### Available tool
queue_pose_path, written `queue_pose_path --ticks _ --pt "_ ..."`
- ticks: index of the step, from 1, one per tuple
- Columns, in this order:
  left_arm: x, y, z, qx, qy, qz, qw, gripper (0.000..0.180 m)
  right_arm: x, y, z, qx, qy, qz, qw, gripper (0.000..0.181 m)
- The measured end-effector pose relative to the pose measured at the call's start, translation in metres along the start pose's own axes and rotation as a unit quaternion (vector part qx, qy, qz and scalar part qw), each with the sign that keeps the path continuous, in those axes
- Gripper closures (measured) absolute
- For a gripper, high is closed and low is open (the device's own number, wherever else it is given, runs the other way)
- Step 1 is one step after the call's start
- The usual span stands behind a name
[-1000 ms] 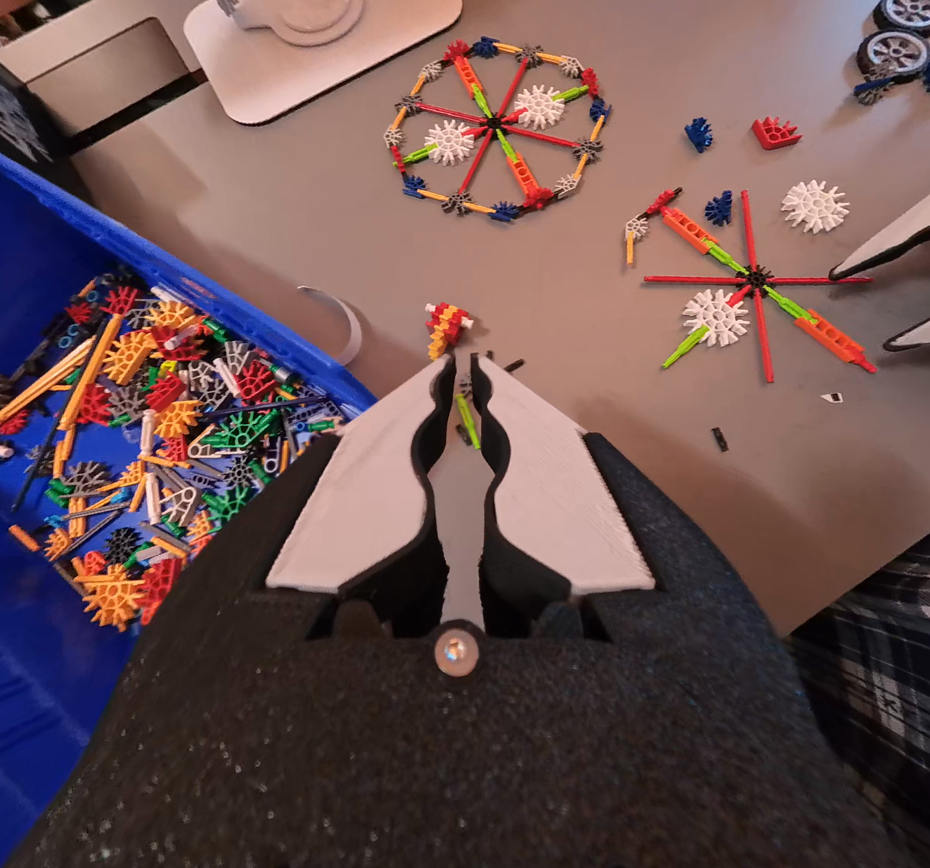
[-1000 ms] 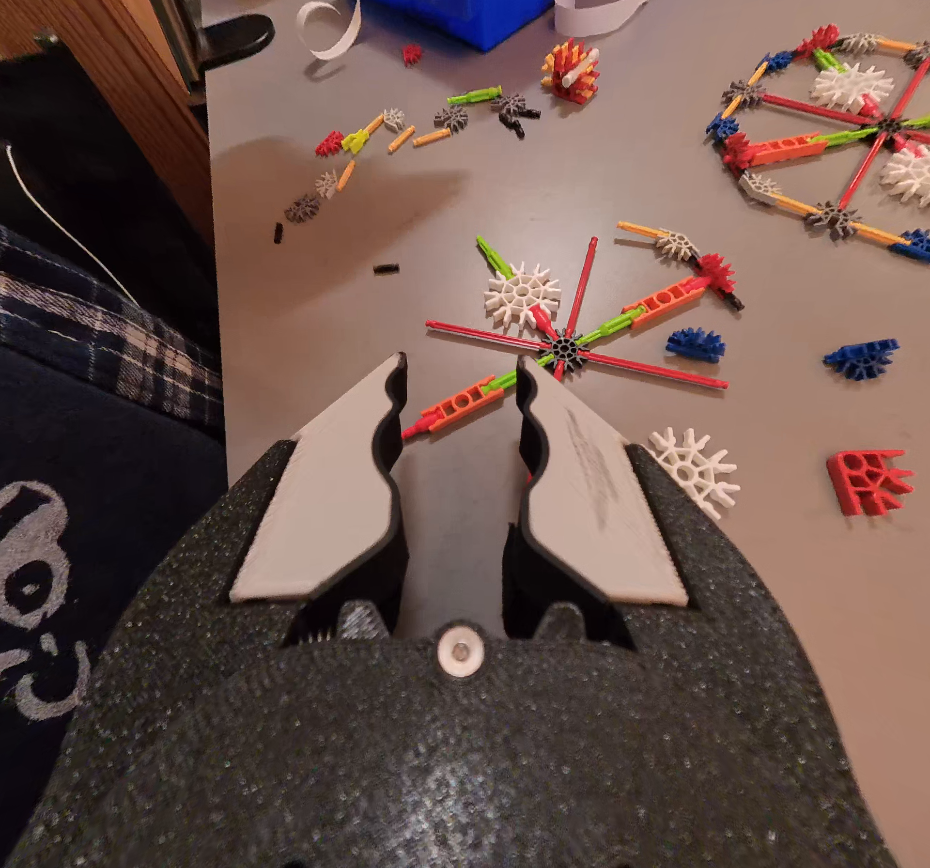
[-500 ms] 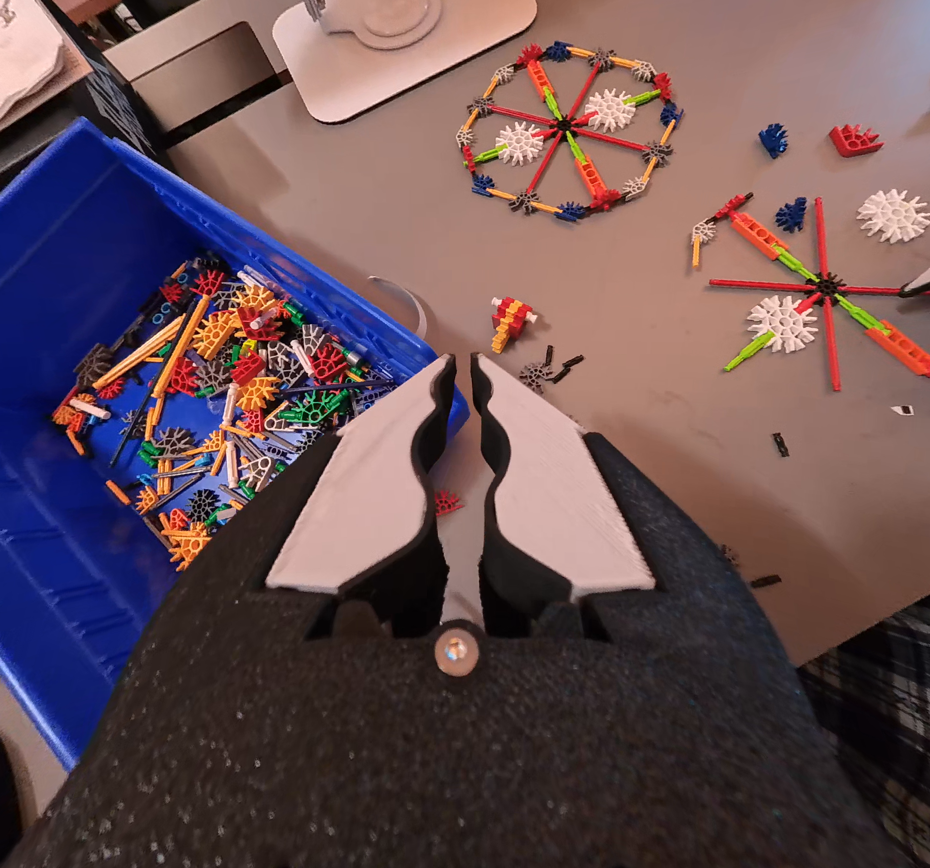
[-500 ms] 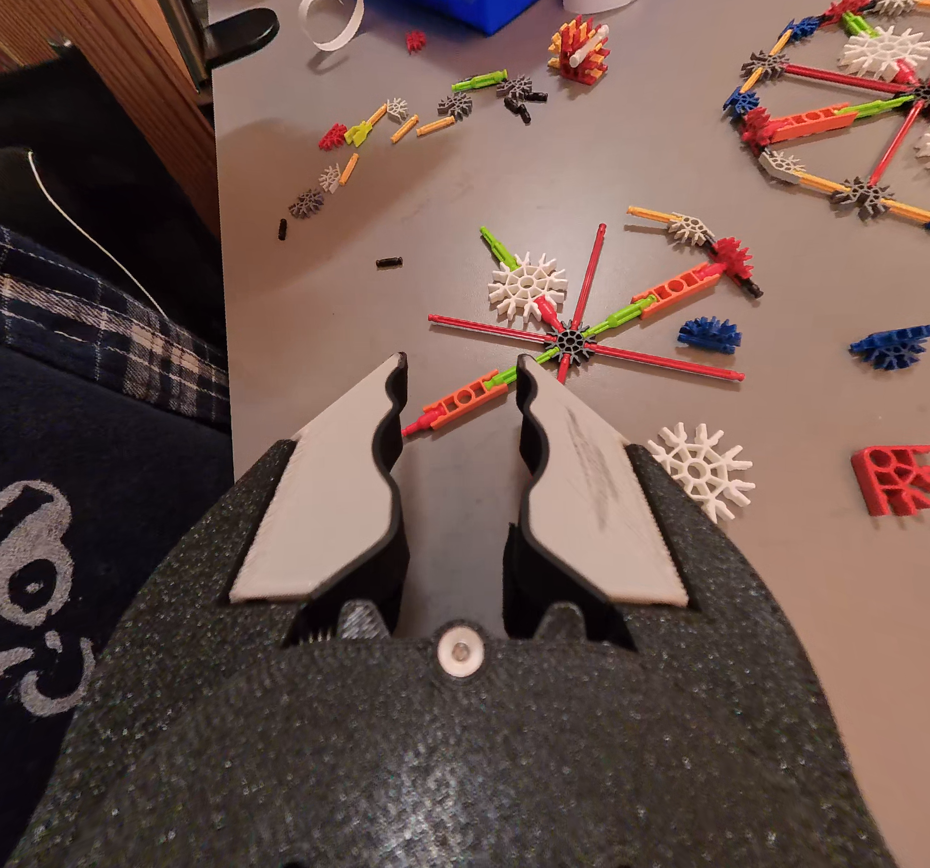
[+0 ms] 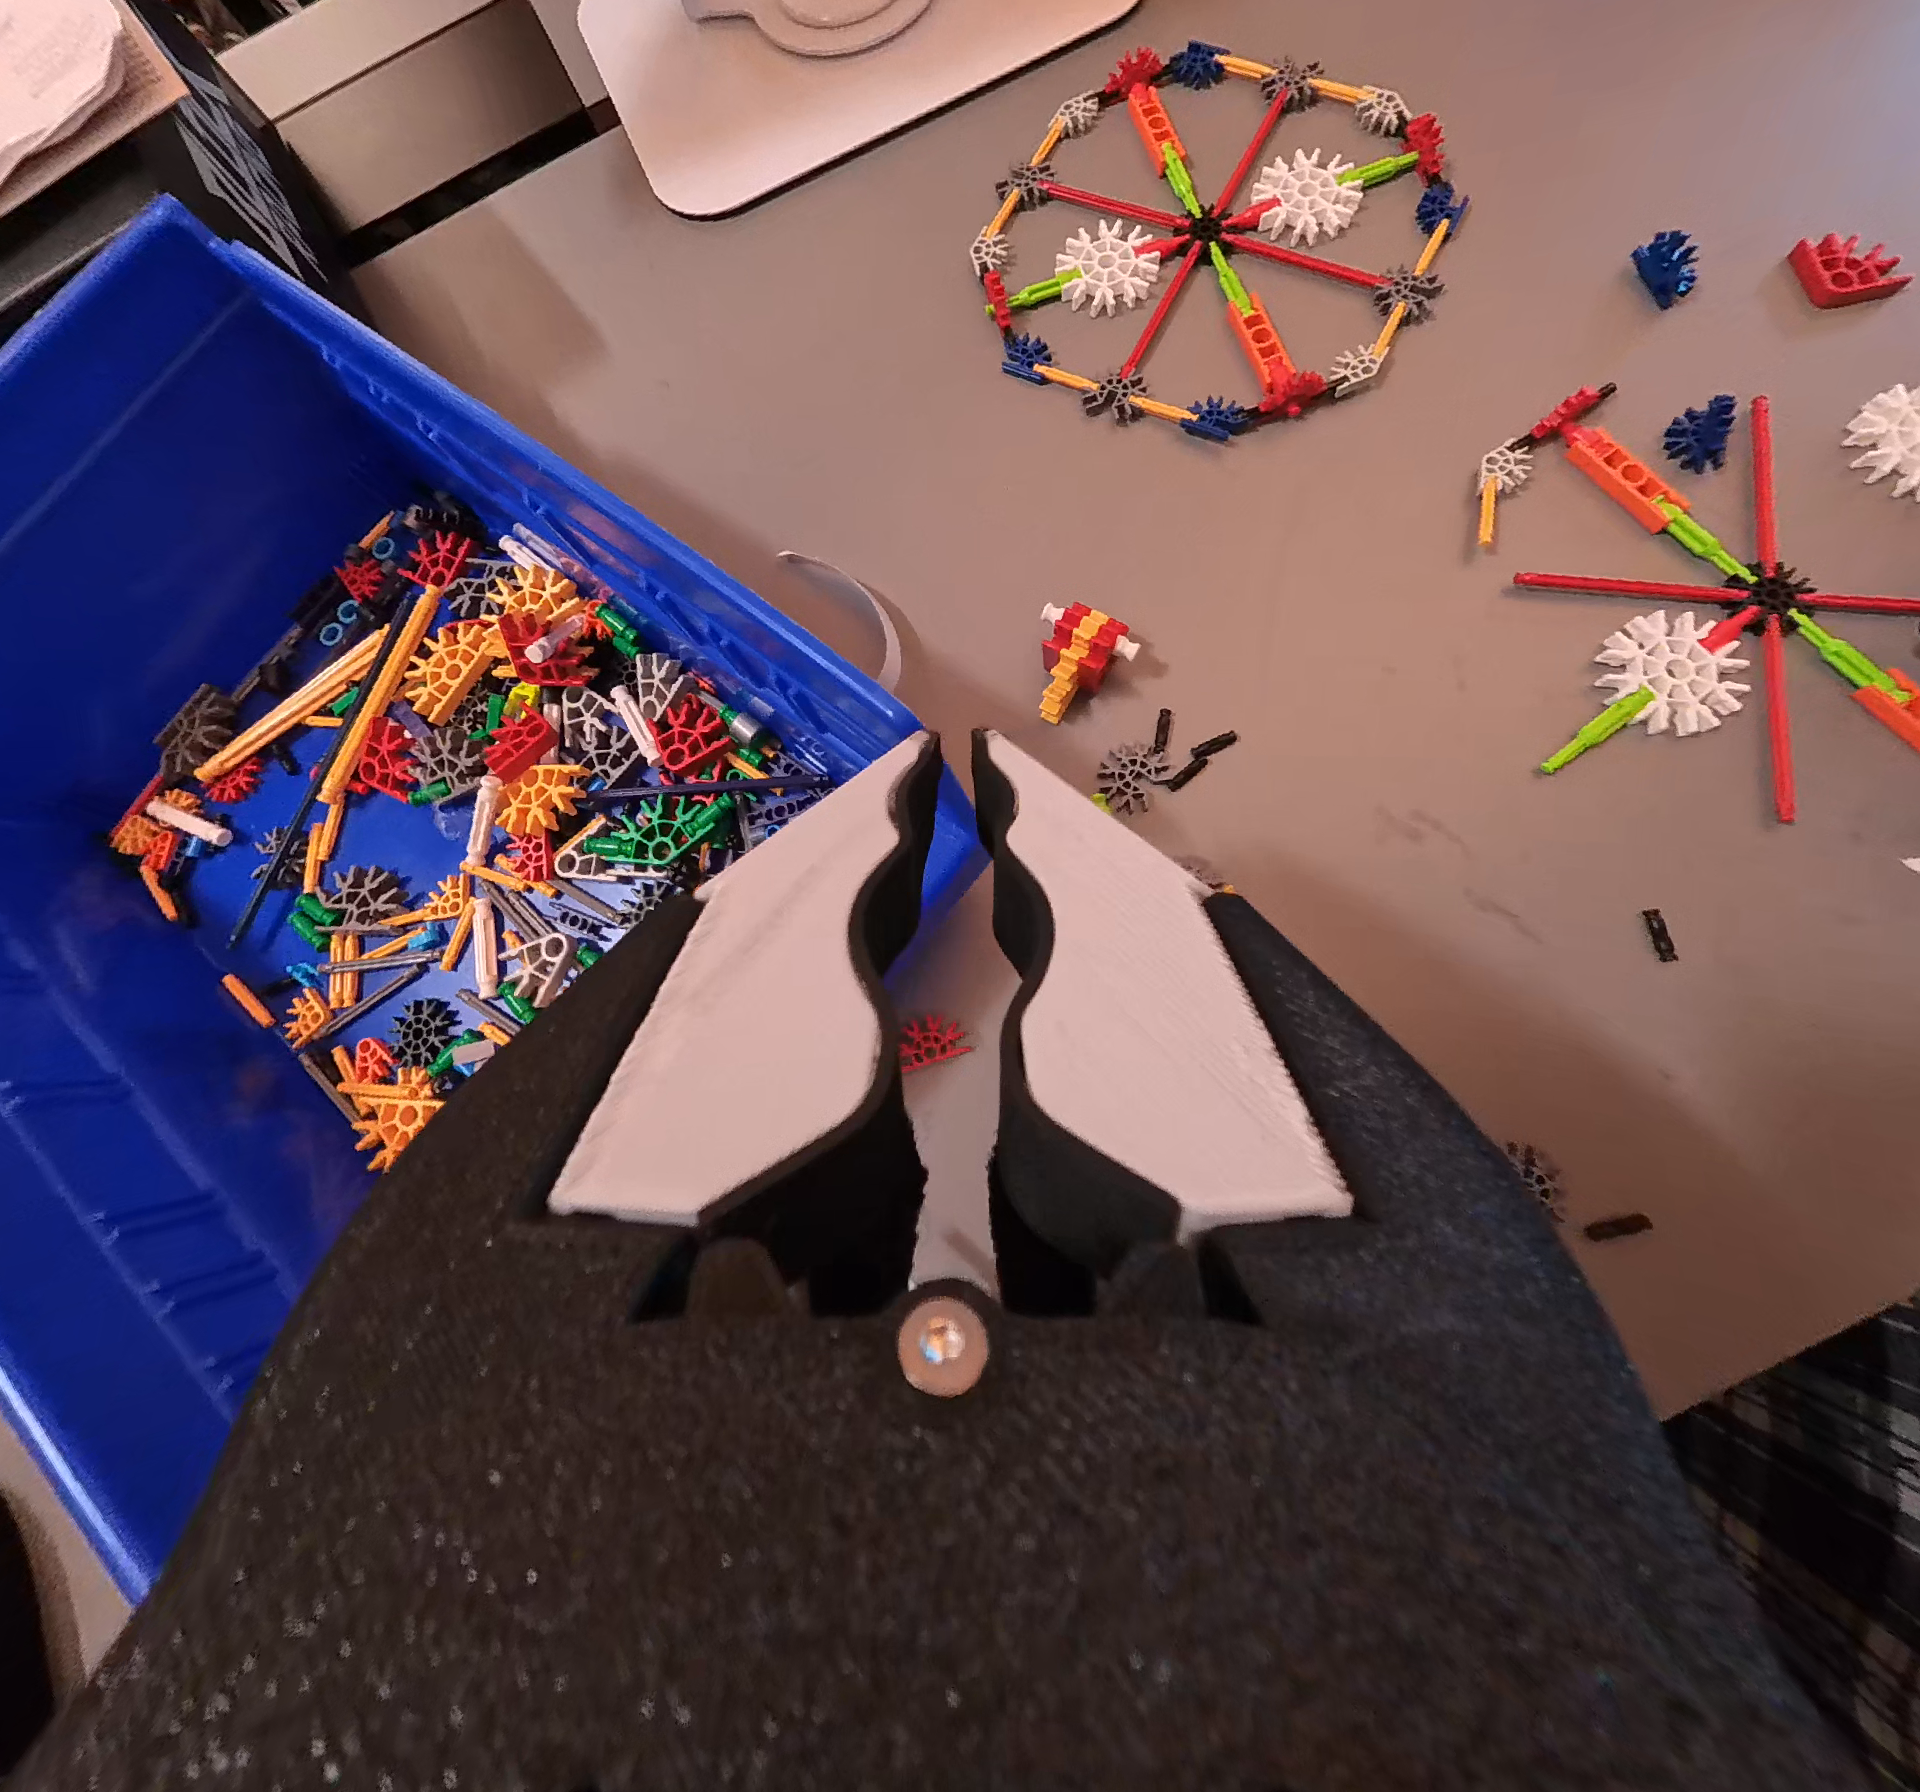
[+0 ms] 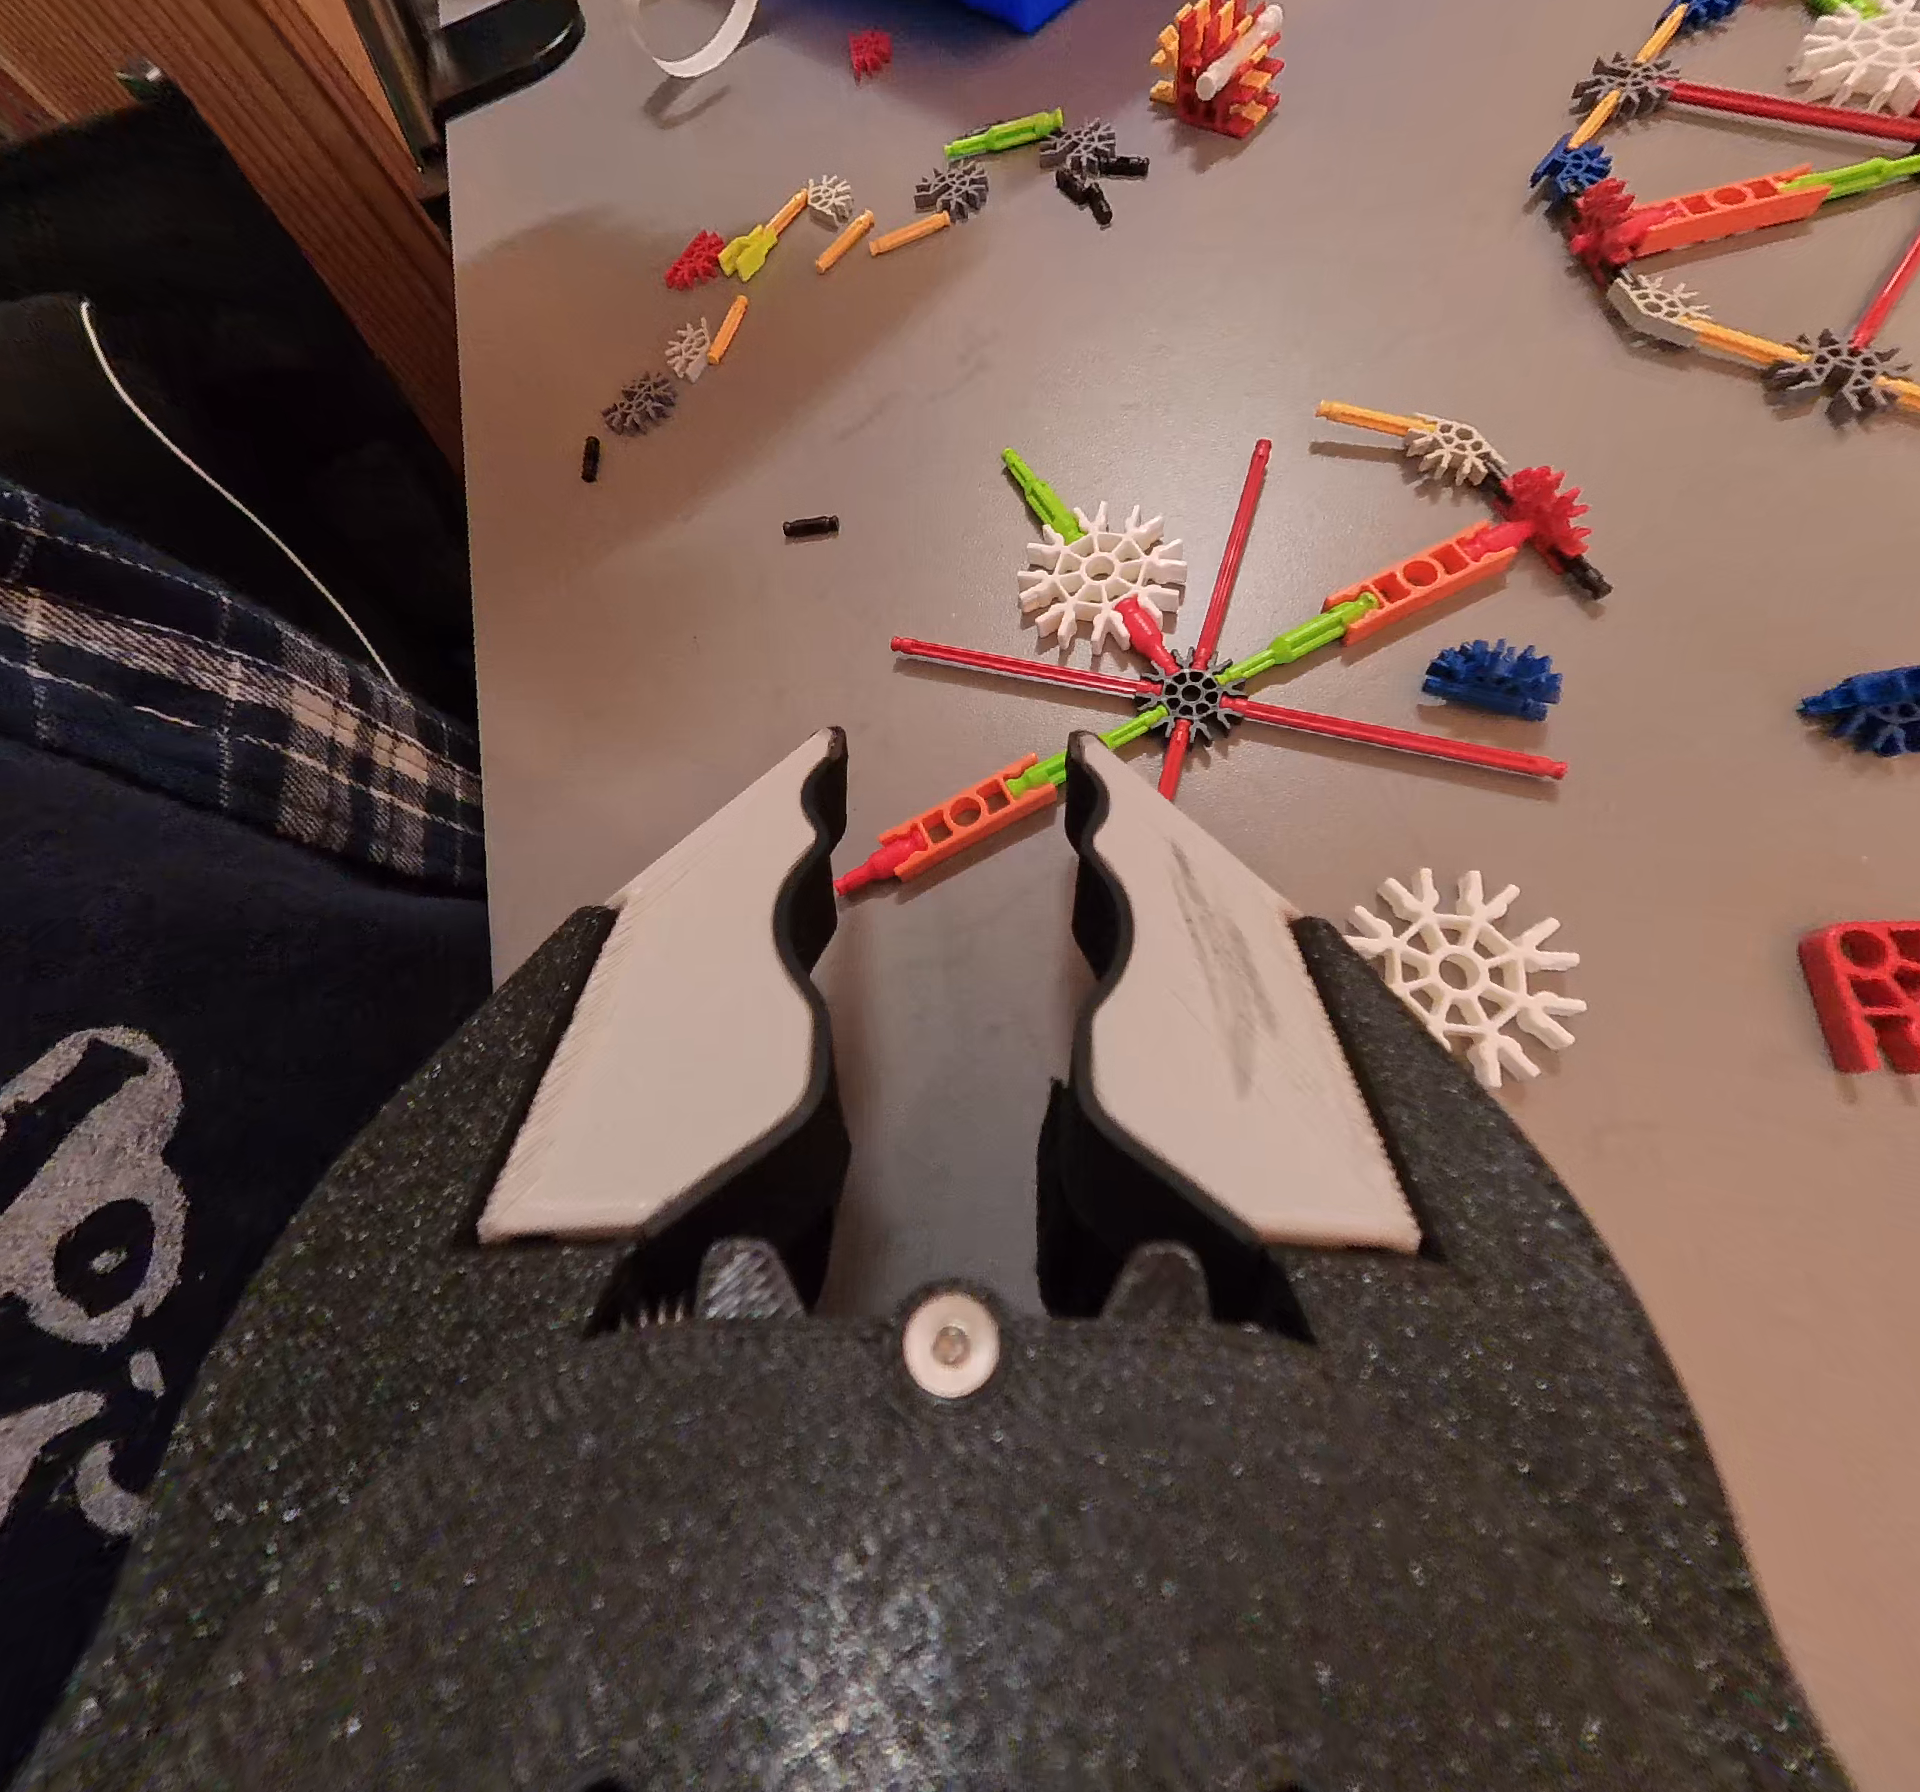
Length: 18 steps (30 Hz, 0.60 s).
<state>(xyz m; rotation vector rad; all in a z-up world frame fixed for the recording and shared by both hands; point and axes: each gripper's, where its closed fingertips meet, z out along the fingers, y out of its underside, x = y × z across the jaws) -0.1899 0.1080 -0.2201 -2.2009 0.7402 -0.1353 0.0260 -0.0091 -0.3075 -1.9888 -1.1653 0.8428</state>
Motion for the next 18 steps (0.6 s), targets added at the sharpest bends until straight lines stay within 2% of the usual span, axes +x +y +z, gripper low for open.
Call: queue_pose_path --ticks 18 --pt "-0.016 0.000 -0.002 -0.011 -0.023 -0.003 1.000 0.175 -0.005 0.001 0.003 -0.010 -0.010 0.004 1.000 0.141"
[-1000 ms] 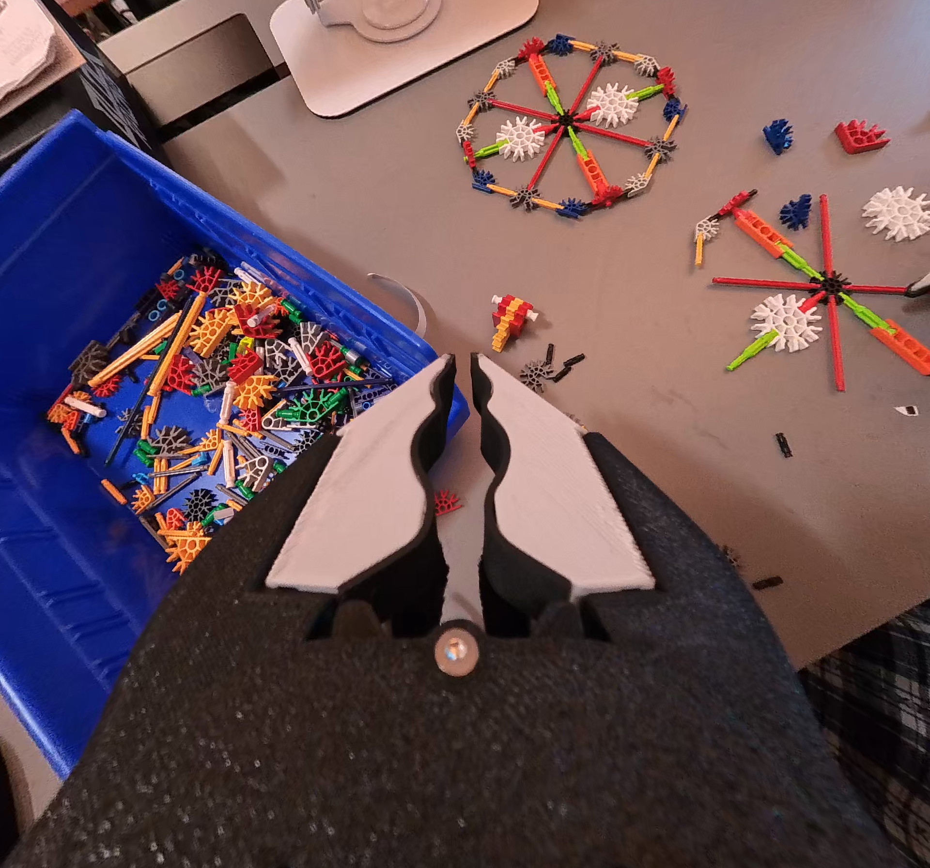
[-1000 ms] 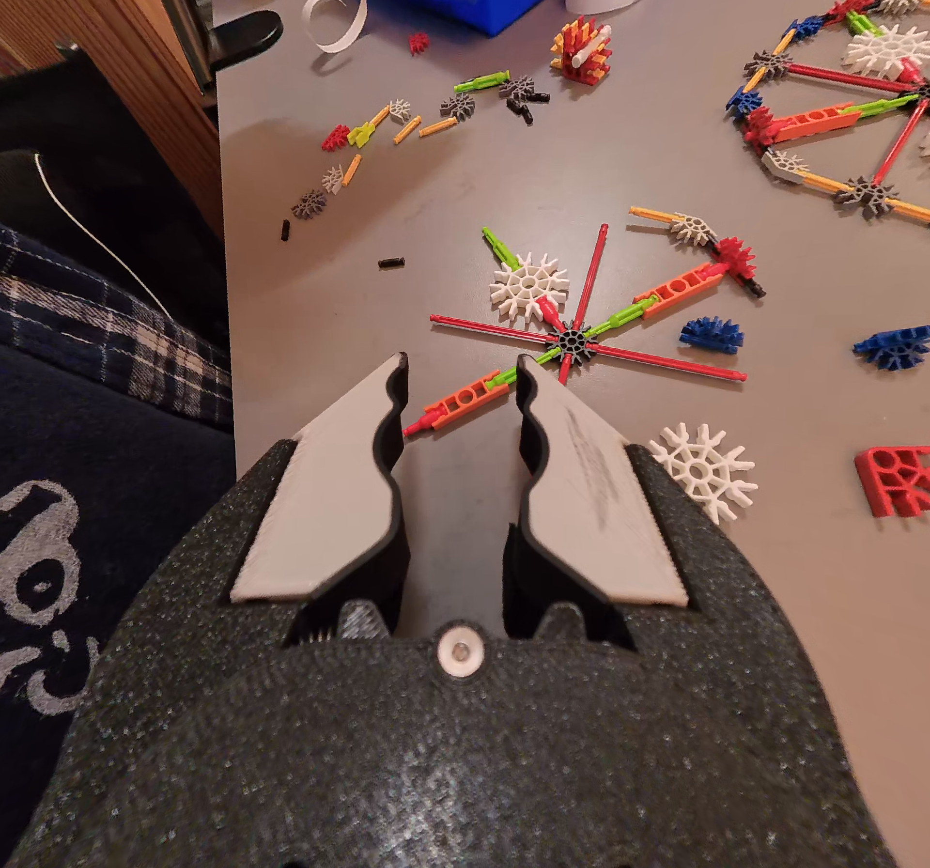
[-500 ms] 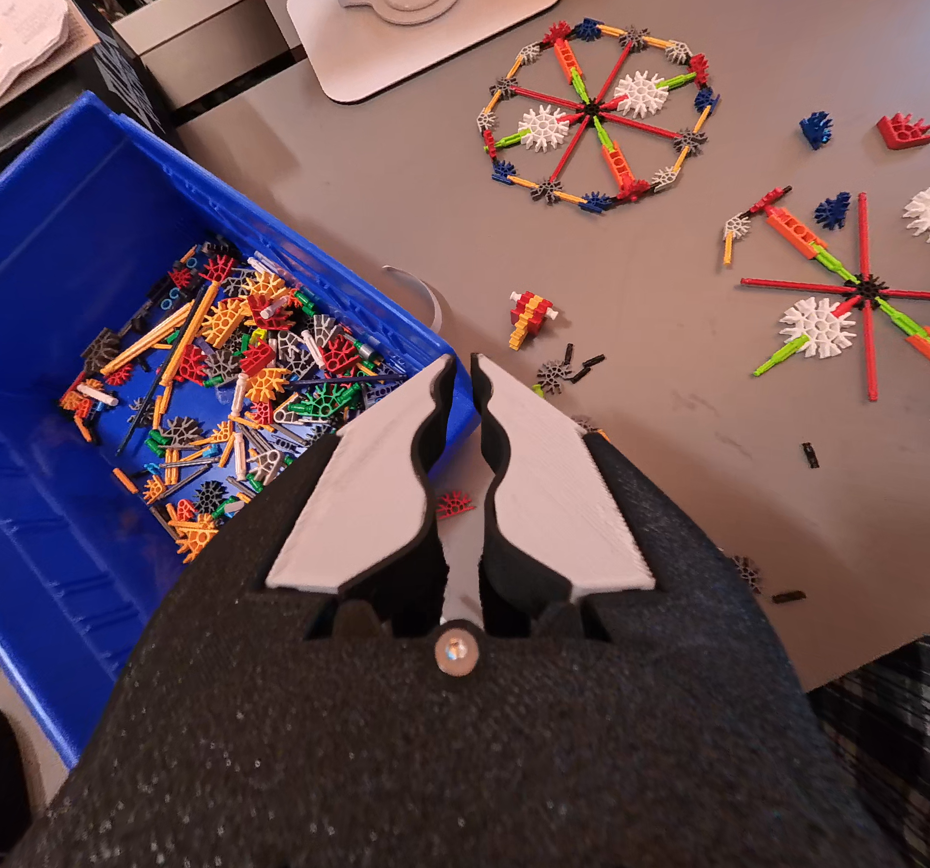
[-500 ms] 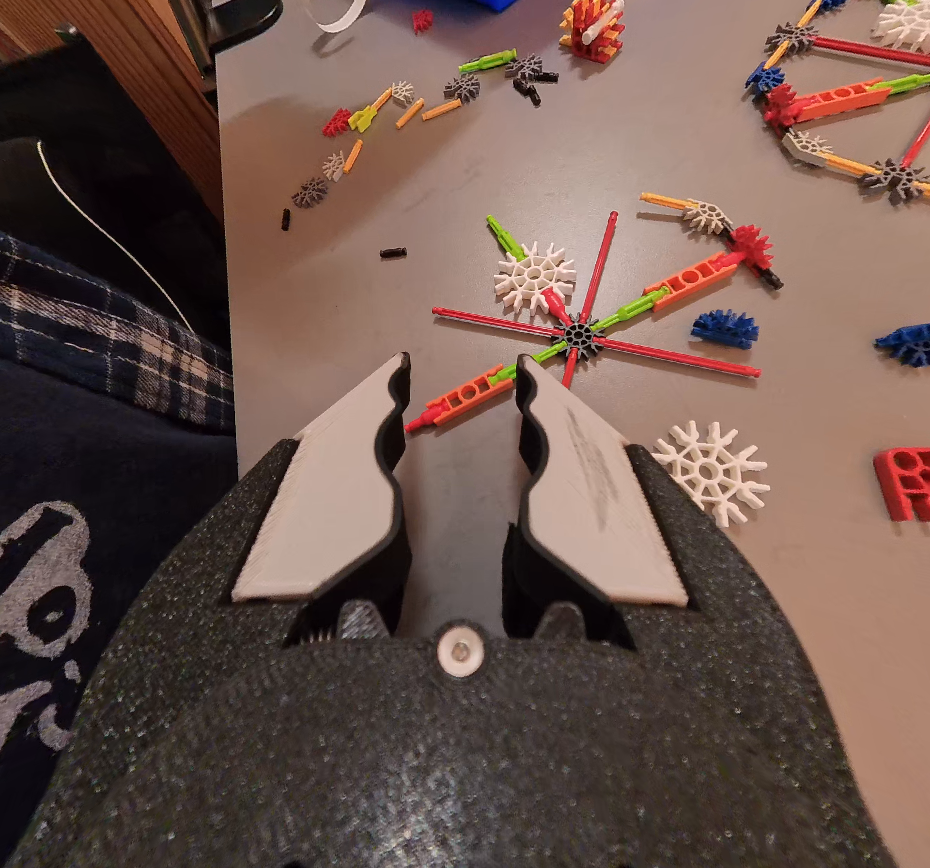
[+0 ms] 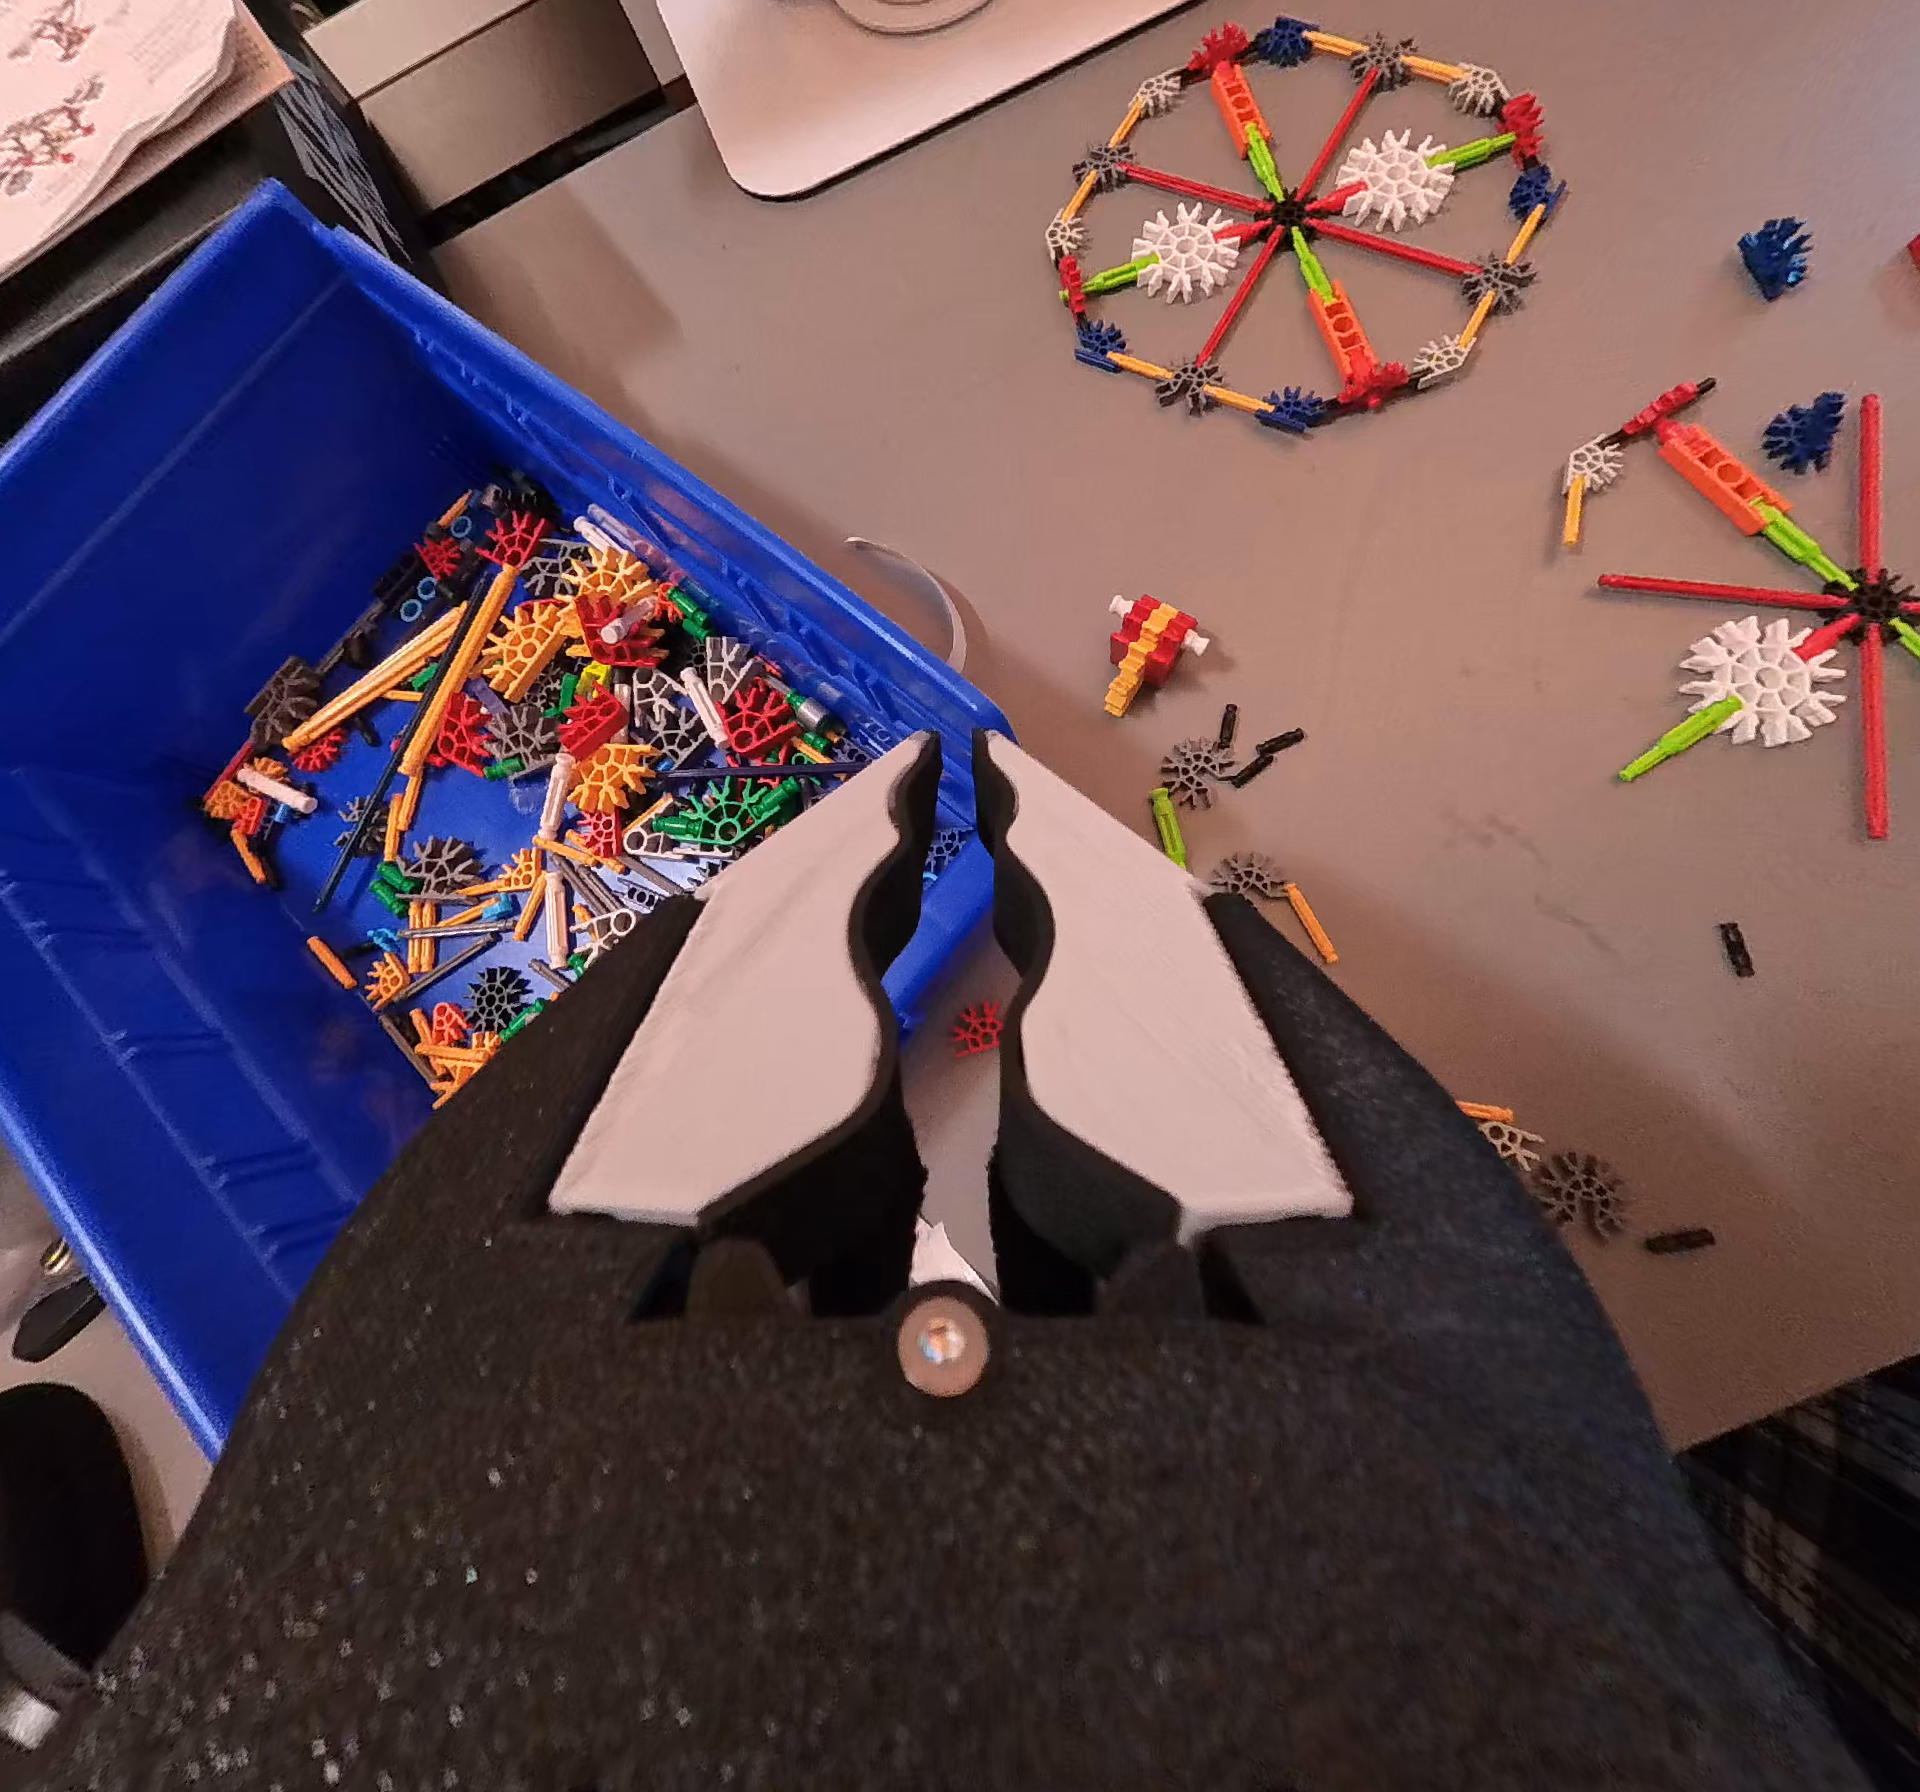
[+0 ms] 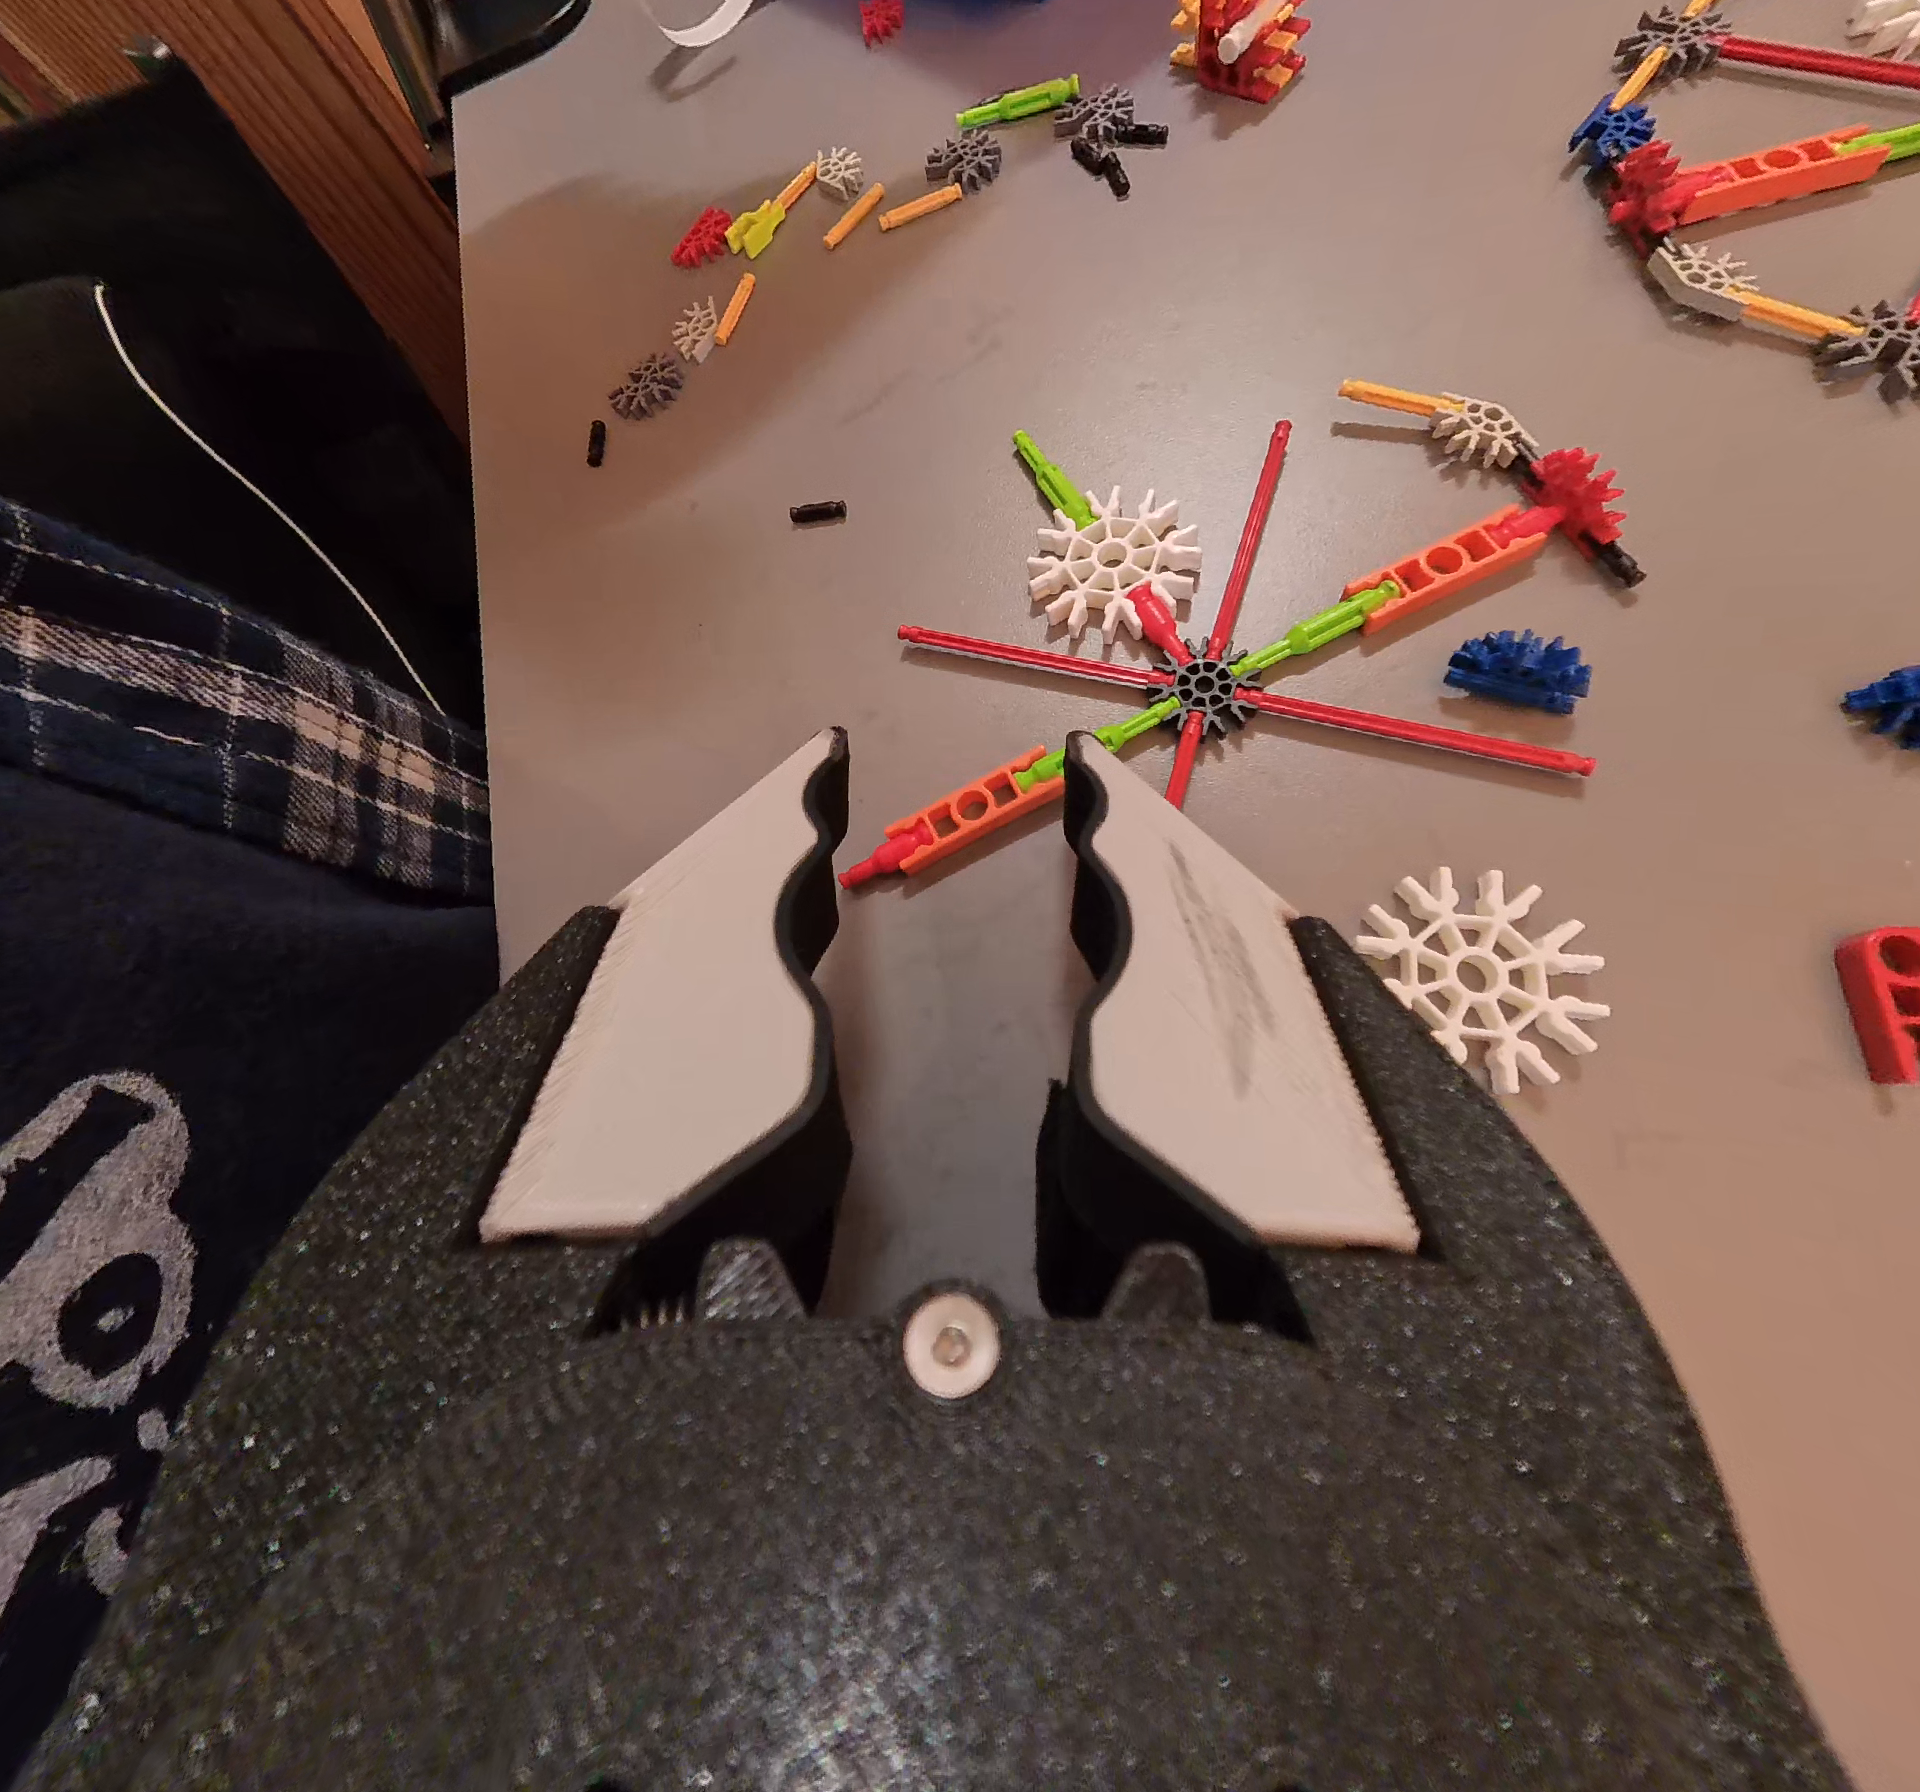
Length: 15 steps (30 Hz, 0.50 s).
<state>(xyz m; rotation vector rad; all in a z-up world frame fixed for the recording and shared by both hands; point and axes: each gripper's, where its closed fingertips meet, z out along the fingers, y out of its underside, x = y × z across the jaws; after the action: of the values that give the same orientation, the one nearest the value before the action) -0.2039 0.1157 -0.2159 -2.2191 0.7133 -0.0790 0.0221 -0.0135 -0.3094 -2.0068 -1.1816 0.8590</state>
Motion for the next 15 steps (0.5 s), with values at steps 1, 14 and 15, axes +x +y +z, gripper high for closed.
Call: queue_pose_path --ticks 1,14,15 --pt "0.000 0.000 0.000 -0.001 0.000 0.000 1.000 0.175 0.000 0.000 0.000 0.000 0.000 0.000 1.000 0.141" --pt "-0.010 0.002 -0.002 -0.011 -0.015 0.004 1.000 0.175 -0.001 0.000 -0.001 -0.001 0.003 -0.005 1.000 0.142" --pt "-0.013 0.002 -0.004 -0.012 -0.018 0.004 1.000 0.175 0.000 0.000 -0.001 -0.001 0.003 -0.006 1.000 0.142"
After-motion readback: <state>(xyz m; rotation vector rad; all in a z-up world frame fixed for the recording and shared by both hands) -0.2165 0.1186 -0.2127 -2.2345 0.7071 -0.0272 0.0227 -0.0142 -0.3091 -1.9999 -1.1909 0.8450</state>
